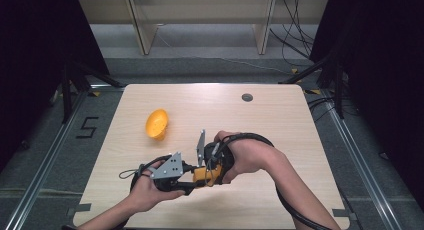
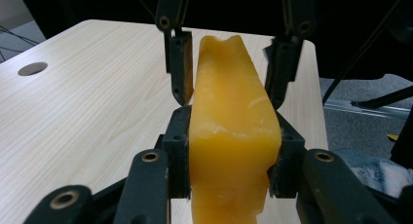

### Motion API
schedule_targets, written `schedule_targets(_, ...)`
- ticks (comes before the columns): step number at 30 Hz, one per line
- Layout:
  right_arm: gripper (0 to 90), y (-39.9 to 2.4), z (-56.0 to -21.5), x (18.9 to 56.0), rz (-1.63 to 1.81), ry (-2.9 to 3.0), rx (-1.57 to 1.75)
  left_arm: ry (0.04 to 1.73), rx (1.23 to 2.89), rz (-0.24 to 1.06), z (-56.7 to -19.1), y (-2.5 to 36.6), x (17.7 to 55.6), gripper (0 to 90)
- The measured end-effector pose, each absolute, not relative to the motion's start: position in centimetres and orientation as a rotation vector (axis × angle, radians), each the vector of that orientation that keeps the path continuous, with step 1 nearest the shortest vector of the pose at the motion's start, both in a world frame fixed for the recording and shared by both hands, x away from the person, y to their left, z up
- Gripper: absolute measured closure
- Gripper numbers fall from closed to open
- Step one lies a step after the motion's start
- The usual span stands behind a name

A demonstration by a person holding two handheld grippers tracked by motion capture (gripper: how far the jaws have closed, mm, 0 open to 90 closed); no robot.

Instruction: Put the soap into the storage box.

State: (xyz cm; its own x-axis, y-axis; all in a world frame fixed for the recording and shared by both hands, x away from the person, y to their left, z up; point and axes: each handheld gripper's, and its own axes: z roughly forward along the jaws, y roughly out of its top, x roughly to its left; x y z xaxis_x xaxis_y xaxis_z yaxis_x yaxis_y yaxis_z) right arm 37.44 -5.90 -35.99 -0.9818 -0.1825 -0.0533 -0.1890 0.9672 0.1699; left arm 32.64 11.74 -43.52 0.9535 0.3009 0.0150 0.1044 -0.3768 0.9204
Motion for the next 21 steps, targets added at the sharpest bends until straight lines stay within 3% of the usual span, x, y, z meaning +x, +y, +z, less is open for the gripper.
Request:
schedule_targets(6, 35.1, -7.1, -34.6, 37.5, 0.479, 3.017, -0.114, 0.358, 1.952, 0.231, -43.6, 12.3, 32.9, 60.2)
schedule_targets(11, 36.0, -9.4, -32.9, 37.9, 0.677, 2.884, 0.157, 0.409, 1.919, 0.263, -43.4, 13.0, 33.3, 60.2)
schedule_targets(21, 40.0, -14.1, -32.8, 38.5, 0.897, 2.584, 0.471, 0.564, 1.868, 0.365, -43.1, 14.6, 34.3, 60.2)
